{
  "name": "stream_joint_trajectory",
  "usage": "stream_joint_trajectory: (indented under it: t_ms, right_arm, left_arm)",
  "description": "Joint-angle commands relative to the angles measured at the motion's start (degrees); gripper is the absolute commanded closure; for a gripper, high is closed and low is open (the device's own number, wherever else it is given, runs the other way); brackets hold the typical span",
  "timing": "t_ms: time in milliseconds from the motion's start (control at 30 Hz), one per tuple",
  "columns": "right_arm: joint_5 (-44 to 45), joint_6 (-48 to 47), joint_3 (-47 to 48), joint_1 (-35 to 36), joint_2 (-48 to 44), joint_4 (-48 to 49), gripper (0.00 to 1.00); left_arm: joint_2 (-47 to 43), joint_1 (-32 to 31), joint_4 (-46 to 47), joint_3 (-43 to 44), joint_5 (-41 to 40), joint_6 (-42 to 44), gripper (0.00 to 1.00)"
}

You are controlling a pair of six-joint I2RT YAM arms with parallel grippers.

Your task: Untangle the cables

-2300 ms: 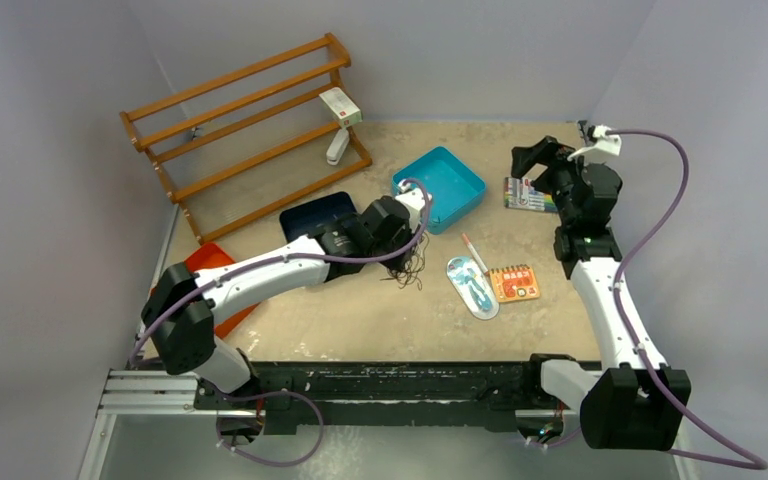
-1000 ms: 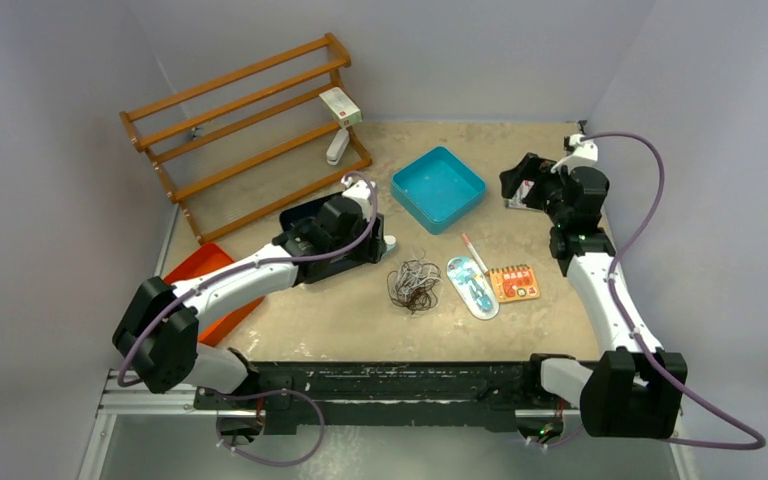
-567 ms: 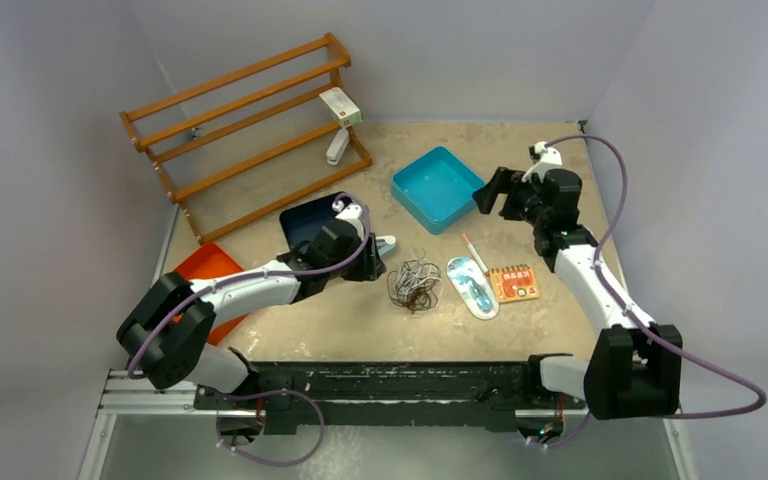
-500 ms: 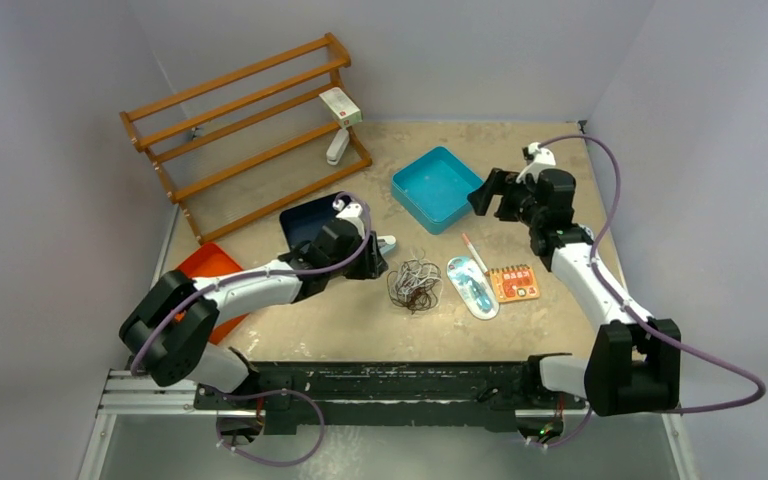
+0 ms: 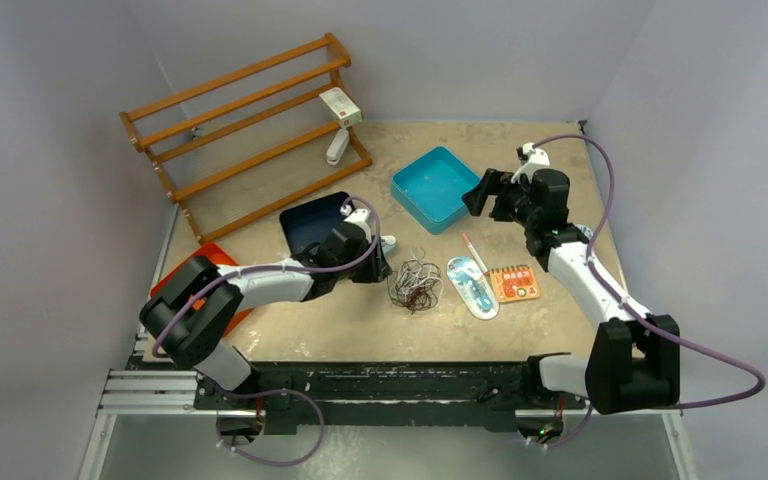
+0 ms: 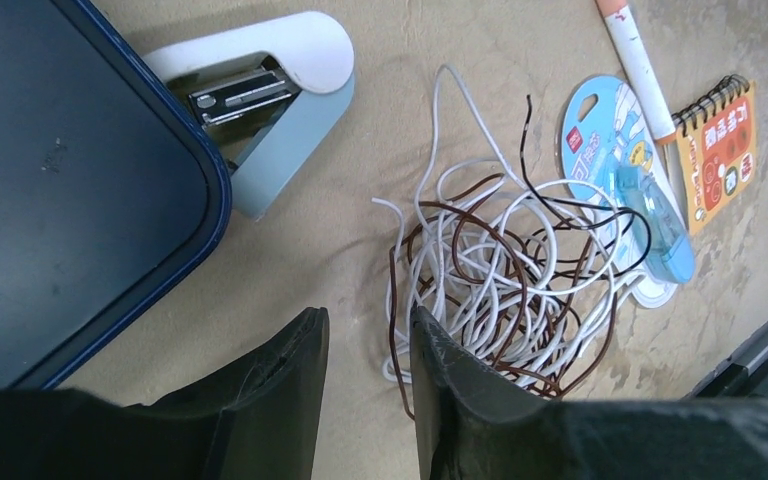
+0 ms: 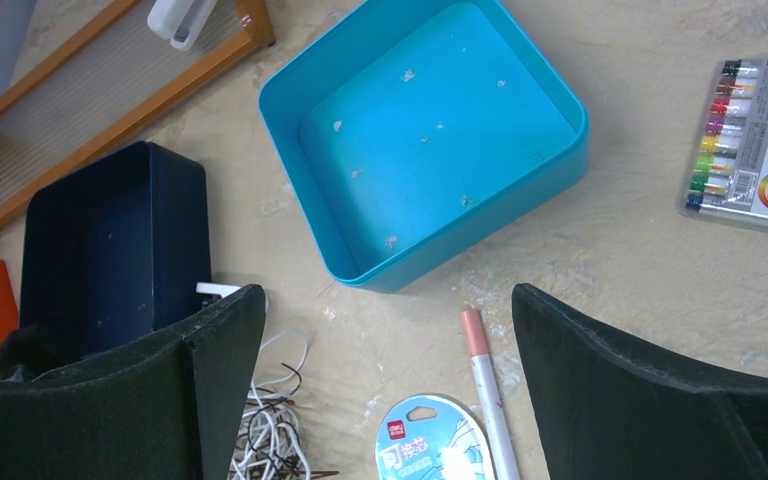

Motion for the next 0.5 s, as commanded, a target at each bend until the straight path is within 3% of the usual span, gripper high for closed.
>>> stream_joint_trajectory:
  t_ms: [0, 200, 467]
  right_arm:
    - [0.1, 0.8, -0.3, 0.2, -1.6, 2.3, 0.06]
    - [0.3, 0.8, -0.3, 0.3, -1.7, 2.3, 0.07]
    - [-0.1, 0.6, -0.5, 0.3, -2.2, 3.1, 0.06]
  left_arm:
    - [1.7, -1.1, 2.5, 1.6, 1.2, 0.6, 0.66]
    - [3.6, -1.7, 3.5, 1.6, 1.4, 0.6, 0.7]
    - [4.5, -1.8, 2.4, 4.5, 1.2, 2.3, 0.99]
